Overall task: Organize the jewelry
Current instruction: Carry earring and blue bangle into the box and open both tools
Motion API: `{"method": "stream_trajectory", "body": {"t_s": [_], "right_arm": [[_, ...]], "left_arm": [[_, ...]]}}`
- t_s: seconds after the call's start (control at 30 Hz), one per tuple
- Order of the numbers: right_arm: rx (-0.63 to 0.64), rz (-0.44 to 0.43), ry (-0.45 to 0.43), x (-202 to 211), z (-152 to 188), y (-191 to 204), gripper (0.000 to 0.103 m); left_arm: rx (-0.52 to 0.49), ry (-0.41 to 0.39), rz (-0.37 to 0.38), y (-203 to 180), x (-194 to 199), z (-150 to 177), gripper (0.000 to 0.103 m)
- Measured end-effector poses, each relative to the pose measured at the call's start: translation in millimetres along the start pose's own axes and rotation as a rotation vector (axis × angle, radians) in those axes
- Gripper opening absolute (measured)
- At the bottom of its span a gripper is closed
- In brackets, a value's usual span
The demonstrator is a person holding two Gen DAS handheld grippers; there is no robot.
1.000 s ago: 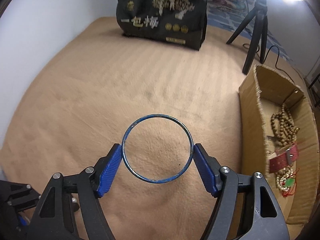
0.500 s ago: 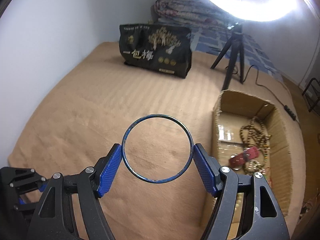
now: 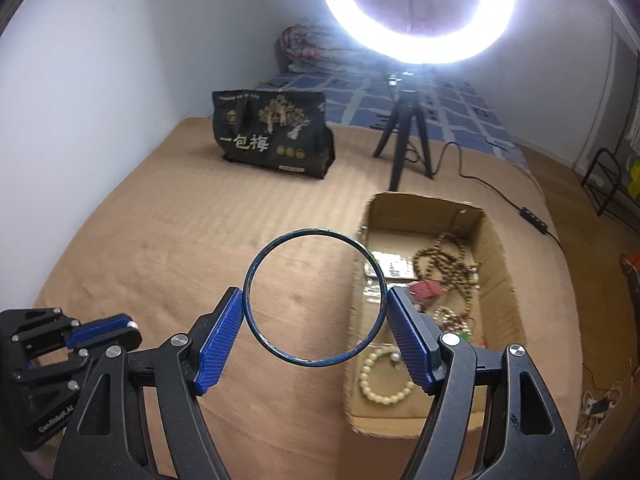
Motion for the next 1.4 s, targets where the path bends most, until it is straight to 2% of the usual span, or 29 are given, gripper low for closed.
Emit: {"method": "stream_trajectory", "body": {"t_s": [0.33, 0.7, 1.0, 1.4], "right_arm": [[-0.049, 0.059, -0.022, 27.4, 17.8, -39.1, 0.072], [-0.119, 0.113, -0.009, 40.2, 44.0, -84.9, 0.072], [-0.181, 0.133, 0.015, 34.4, 62.2, -120.3, 0.072], [-0.247, 0.101, 0.010, 7.2, 54.0, -143.4, 0.072]], "left_arm": [[-0.069, -0.027, 0.028, -45.6, 0.8, -4.3, 0.006], [-0.108, -0.020, 0.072, -93.2, -14.6, -10.7, 0.006], [-0.114, 0.015, 0.093, -118.3, -43.5, -17.7, 0.006], [-0.130, 0.040, 0.103, -138.4, -75.2, -22.3, 0.006]]}}
Point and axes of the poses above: each gripper's, at about its wrist camera, not at the fingertips, and x roughly against the way its jaws point, y to its left, z to its underside, the point moved 8 cm from there along -x, roughly the way its jaws point, and after that the axes turned 12 degrees about x, right-handed, at the moved point
